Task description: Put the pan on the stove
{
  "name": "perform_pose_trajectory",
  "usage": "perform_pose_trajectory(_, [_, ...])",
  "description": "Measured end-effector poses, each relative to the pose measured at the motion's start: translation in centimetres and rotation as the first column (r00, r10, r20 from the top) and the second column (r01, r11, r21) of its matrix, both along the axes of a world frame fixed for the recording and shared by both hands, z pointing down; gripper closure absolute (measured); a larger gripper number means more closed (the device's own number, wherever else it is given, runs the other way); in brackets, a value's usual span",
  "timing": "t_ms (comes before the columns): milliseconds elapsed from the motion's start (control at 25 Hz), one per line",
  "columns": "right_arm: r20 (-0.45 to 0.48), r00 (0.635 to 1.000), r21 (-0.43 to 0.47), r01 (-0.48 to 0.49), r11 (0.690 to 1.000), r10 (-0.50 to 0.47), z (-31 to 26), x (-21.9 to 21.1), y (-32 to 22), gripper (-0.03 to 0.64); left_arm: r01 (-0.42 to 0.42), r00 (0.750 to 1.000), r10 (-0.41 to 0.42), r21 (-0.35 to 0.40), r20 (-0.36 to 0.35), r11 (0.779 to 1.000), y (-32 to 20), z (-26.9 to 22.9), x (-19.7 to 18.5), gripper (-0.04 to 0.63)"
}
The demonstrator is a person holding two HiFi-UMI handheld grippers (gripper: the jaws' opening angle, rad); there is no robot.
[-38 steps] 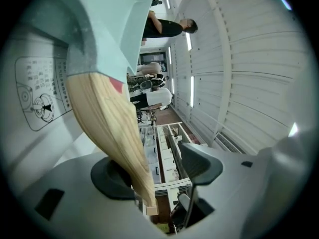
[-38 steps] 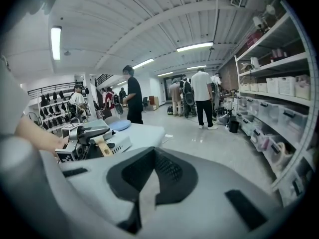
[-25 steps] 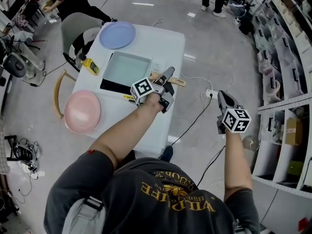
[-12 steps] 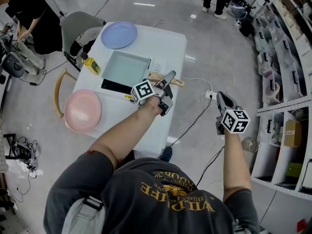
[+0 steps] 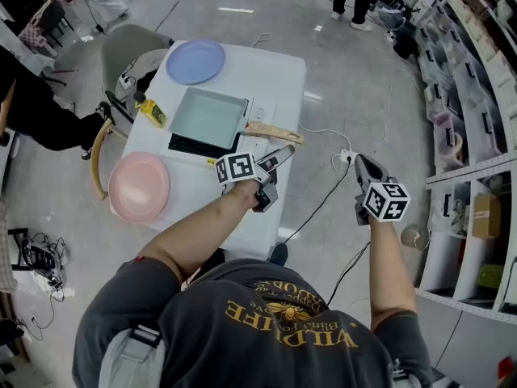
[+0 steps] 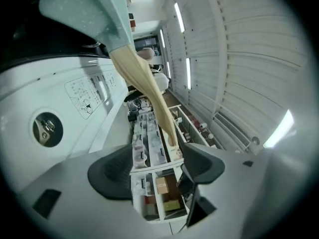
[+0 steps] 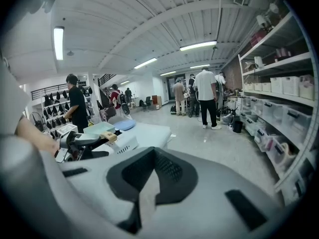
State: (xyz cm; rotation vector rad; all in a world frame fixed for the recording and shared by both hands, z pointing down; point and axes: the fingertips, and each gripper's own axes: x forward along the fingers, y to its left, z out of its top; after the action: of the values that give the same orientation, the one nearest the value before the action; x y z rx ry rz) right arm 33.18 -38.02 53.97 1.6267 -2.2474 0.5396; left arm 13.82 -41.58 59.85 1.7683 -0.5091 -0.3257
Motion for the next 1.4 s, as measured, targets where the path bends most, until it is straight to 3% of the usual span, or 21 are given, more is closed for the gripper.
perform_pose_trajectory(240, [0.006, 1.0, -0.013, 0.009, 1.0, -0.009, 0.2, -0.9, 1.2, 0.617, -0.138, 0.985, 0.13, 0.069, 0.111, 0.988, 3.9, -1.1, -0.9, 0.308])
perform_pose_trajectory(480, [0.011, 1.0, 0.016, 0.029, 0.999, -0.03, -1.8, -2.2, 1.6, 0.615, -0.213, 0.961, 0.16, 0.235, 0.225, 0.948, 5.0, -5.0, -3.3, 0.347])
perform_pose_trajectory(600, [0.012, 0.999, 0.04, 0.039, 0.998, -0.04, -3.4, -2.7, 1.6, 0.617, -0.234, 0.943, 0.122, 0.352, 0.311, 0.906, 4.4, -7.8, -5.0, 0.374])
perform_pose_trajectory(840, [0.025, 0.998, 0.088, 0.057, 0.994, -0.059, -6.4, -4.0, 2.3, 0.617, -0.289, 0.878, -0.004, 0.538, 0.478, 0.792, 3.1, -12.9, -8.4, 0.42])
perform_pose_trajectory(920, [0.027, 0.997, 0.105, 0.063, 0.992, -0.066, -7.3, -4.4, 2.5, 0.617, -0.292, 0.86, -0.063, 0.589, 0.506, 0.753, 2.4, -14.4, -9.6, 0.442])
perform_pose_trajectory(1160, [0.029, 0.996, 0.16, 0.08, 0.984, -0.085, -10.2, -5.0, 3.7, 0.617, -0.28, 0.818, -0.21, 0.689, 0.536, 0.668, 2.5, -18.2, -12.8, 0.511])
perform_pose_trajectory(1240, [0.025, 0.996, 0.178, 0.083, 0.98, -0.089, -11.2, -5.2, 3.9, 0.617, -0.272, 0.808, -0.246, 0.71, 0.535, 0.65, 2.7, -19.2, -13.8, 0.543])
perform_pose_trajectory(1400, [0.028, 0.995, 0.197, 0.09, 0.976, -0.098, -12.2, -5.6, 4.3, 0.617, -0.24, 0.793, -0.304, 0.73, 0.528, 0.641, 3.0, -20.5, -15.6, 0.595])
